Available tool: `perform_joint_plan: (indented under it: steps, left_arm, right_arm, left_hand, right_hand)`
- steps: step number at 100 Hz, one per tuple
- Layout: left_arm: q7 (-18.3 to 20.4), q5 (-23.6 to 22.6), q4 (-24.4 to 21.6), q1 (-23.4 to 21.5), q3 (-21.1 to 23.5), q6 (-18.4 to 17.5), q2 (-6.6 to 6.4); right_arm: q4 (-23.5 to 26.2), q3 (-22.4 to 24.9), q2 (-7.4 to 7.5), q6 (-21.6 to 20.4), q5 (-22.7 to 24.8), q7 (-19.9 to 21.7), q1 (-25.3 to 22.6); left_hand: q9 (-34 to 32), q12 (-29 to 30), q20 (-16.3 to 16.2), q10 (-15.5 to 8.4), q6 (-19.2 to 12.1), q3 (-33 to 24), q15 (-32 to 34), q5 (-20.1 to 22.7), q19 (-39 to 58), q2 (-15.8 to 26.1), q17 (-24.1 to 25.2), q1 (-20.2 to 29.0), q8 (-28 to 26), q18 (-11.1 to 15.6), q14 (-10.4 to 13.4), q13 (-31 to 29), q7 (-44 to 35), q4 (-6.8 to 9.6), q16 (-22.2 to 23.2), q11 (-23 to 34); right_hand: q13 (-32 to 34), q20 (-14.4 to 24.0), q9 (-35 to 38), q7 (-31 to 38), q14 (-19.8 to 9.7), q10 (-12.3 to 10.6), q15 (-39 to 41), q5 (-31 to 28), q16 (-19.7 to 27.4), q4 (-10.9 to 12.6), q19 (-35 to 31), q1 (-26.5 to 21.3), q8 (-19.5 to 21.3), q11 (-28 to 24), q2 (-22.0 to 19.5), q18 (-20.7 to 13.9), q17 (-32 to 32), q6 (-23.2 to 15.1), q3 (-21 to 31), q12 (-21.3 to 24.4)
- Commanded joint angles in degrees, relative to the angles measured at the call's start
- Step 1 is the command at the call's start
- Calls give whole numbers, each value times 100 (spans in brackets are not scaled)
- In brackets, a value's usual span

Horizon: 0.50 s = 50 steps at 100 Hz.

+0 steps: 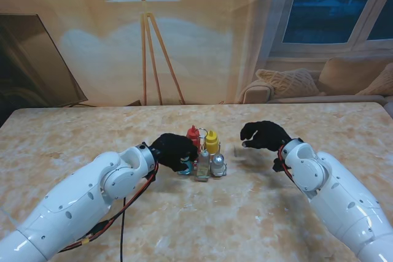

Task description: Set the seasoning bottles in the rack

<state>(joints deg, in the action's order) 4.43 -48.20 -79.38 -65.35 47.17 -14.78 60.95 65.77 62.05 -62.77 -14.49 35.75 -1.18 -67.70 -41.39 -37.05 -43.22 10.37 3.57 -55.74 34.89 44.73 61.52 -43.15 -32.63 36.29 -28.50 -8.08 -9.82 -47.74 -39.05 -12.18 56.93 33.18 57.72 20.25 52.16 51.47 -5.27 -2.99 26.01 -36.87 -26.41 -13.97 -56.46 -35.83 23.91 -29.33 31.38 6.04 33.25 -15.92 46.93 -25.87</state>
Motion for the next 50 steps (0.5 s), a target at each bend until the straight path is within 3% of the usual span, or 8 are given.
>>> perform_joint_plan:
  steps: [1,34,50]
  left_arm:
    - [36,-30,-64,-36,29,-3,15]
    - [37,-83,-81,-72,70,-22,3]
    - [-117,-163,-9,-44,54,-137,11]
  right_arm:
    - [16,-19,-23,6,8,85,-40]
    - [27,-14,-23,17,10,86,-48]
    - [34,-8,-27,20,-19,93,-54]
  left_hand:
    - [292,124,133,157,211,-181,-154,-122,-99,79,121,-229,-99,-10,-60,178,131,192,-145,-261]
    - [417,379,222,196,173,-114,-369,-98,-349,135,477,-384,-64,-246,-248,521,406,194,-328,-588]
    - [444,397,261,172,119,-180,-411,-171,-562,102,782,-778,-85,-443,-325,700,472,143,-379,-604]
  right_hand:
    - [75,58,102,81,-57,-80,84,-65,-154,-65,-123,11,-26,-53,34,25,-20,-151,16,-171]
    - [72,68,109,77,-51,-91,88,-59,-160,-63,-129,14,-22,-55,25,54,-44,-165,8,-176]
    - [57,74,104,73,-37,-77,85,-55,-161,-69,-133,63,-24,-52,-16,72,-53,-141,-28,-175]
